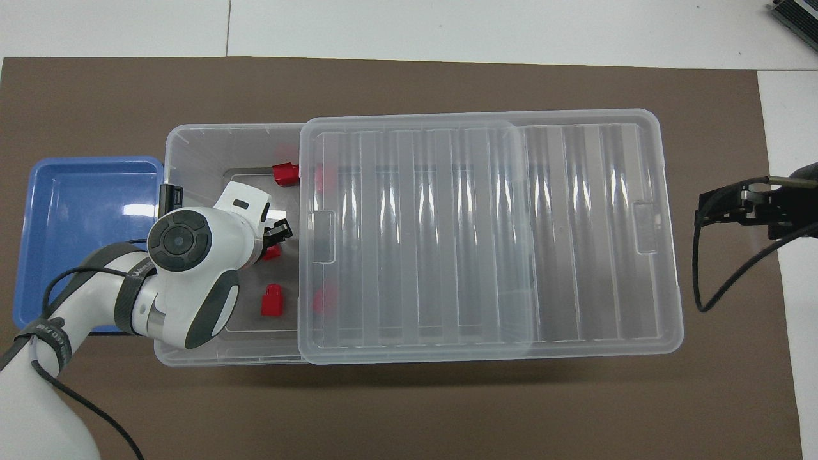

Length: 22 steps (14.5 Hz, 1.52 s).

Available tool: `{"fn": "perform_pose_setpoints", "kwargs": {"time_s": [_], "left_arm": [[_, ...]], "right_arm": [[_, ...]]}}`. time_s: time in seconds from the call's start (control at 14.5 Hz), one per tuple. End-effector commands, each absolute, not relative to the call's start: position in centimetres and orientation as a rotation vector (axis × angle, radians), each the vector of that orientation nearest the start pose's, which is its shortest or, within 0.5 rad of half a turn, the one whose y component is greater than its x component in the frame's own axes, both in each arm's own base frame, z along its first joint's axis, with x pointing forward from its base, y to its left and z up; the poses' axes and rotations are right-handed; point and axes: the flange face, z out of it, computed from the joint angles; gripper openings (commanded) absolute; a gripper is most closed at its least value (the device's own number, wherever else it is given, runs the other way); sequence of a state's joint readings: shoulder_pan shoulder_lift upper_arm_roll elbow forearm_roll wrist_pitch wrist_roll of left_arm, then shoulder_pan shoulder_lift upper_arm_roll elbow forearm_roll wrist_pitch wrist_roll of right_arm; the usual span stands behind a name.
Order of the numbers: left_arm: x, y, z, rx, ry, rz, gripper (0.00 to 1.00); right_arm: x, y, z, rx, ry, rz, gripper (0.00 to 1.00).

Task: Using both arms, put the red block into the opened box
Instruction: 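Lower the red block into the box and open the left gripper, then withdraw the left gripper back beside the blue tray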

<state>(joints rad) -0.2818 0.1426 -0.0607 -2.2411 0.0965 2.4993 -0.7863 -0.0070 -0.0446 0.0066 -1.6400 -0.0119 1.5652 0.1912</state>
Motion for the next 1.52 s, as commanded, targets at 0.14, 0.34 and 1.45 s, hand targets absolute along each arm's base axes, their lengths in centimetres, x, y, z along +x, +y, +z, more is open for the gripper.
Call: {"fn": "perform_pose_setpoints", "kwargs": {"time_s": [0.14, 0.34, 1.45], "left_arm": [[51.7, -18.4, 32.8, -3.074, -0.573, -0.203, 0.83], [52.1, -18.7, 35.6, -3.046, -0.568, -0.158, 0.84], [49.7, -6.5, 57.7, -3.014, -0.120, -0.017, 1.00]], "right_arm": [[53.9, -0.4, 61.7, -3.138, 0.282, 0.062, 1.00], [53.9, -0.5, 61.7, -3.138, 0.285, 0.062, 1.00], [53.9, -0.4, 61.7, -3.137, 0.280, 0.062, 1.00]]}}
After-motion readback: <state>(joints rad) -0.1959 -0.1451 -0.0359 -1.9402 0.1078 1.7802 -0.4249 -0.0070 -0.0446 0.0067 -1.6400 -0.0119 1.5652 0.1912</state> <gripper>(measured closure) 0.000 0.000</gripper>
